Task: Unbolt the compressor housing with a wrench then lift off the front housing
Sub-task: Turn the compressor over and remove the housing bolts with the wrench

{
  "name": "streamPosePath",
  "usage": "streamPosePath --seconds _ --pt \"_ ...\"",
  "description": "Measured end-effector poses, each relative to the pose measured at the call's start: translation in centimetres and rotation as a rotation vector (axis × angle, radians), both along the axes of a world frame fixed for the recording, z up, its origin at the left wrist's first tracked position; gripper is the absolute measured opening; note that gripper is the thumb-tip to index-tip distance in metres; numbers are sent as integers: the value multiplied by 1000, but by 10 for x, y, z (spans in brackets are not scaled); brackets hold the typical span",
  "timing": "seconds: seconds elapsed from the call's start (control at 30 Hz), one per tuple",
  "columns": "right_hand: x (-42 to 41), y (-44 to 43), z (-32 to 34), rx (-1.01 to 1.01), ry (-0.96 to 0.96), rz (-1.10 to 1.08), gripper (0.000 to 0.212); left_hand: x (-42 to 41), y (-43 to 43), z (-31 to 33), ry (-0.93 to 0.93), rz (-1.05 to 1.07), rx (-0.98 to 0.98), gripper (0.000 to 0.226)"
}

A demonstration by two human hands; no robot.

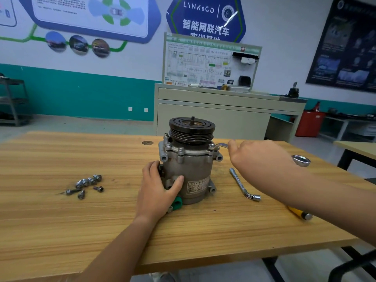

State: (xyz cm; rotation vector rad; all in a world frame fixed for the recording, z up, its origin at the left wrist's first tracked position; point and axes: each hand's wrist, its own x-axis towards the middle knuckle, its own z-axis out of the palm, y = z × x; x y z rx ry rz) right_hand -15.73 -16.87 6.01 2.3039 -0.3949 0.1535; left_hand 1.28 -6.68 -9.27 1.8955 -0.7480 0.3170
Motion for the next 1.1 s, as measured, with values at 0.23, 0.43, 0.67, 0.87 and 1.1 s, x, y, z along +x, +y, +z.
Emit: streamPosePath --seconds 0.23,0.43,0.67,0.87,1.1 --pt "10 -16 13 45 2 37 27 1 0 0 -1 -25 -46 85" --pt "21 -59 4 90 80 -32 20 3 0 -3 12 -17 -38 88" --pt "64 -88 -10 -43 -108 136 31 3 0 -2 6 -19 -28 87" --pt "75 -88 -8 13 -247 214 29 3 1 -5 -21 -9 -33 87" --pt "12 -68 -11 593 -534 75 18 4 -2 -3 -37 0 -29 86"
